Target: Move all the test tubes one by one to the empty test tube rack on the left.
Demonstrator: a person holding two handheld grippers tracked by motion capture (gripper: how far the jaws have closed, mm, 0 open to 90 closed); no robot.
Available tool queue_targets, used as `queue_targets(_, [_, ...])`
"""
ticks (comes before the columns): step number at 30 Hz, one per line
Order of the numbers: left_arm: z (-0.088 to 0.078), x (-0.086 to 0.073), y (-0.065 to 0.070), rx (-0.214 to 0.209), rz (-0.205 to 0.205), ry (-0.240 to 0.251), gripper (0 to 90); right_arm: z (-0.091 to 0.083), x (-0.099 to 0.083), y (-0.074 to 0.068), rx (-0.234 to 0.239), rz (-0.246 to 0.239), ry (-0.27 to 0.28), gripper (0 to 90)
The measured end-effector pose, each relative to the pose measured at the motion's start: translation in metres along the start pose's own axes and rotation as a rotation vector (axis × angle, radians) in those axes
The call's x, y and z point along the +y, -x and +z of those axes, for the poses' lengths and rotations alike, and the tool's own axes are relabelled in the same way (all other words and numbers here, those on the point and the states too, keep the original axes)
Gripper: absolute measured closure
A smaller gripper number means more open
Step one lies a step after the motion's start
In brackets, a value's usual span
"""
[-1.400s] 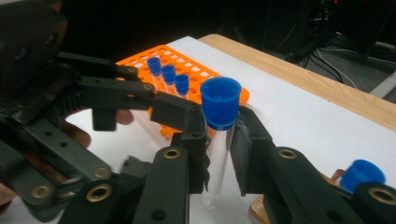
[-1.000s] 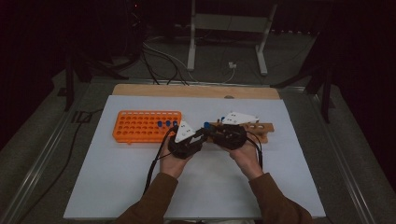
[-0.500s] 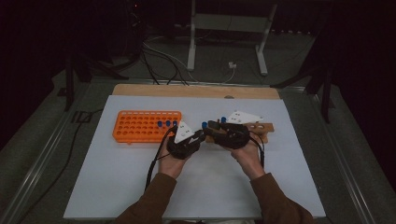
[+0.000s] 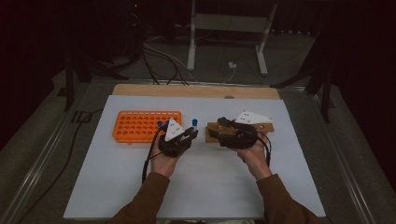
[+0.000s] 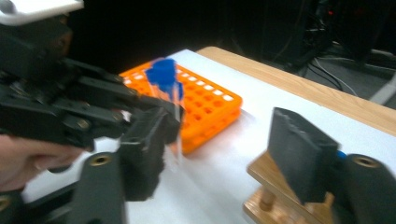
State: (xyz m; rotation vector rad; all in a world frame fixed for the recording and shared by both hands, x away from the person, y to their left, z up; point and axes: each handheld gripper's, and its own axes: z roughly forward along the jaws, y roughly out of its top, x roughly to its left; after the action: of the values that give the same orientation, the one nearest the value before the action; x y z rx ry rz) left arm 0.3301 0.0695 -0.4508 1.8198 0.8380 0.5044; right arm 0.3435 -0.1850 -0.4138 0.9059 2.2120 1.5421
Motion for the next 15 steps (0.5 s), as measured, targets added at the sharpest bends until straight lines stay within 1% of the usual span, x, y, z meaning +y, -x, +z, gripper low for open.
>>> queue_targets(2, [-0.002, 0.0, -0.003, 0.007, -0.002, 0.002, 78.1, -0.002, -0.003, 0.003, -0.009, 0.008, -0.002, 27.5])
queue_targets(7, [-0.009, -0.001, -0.011, 0.02, -0.021, 0.013, 78.1, -0.007, -0.011, 0.011, -0.046, 0.031, -0.012, 16.1])
queue_targets(11, [-0.015, -0.002, -0.017, 0.028, -0.027, 0.017, 78.2, -0.012, -0.017, 0.018, -0.073, 0.05, -0.014, 14.6])
queue_targets(15, [-0.02, -0.003, -0.021, 0.047, -0.029, 0.02, 78.2, -0.018, -0.02, 0.021, -0.08, 0.059, -0.004, 12.8])
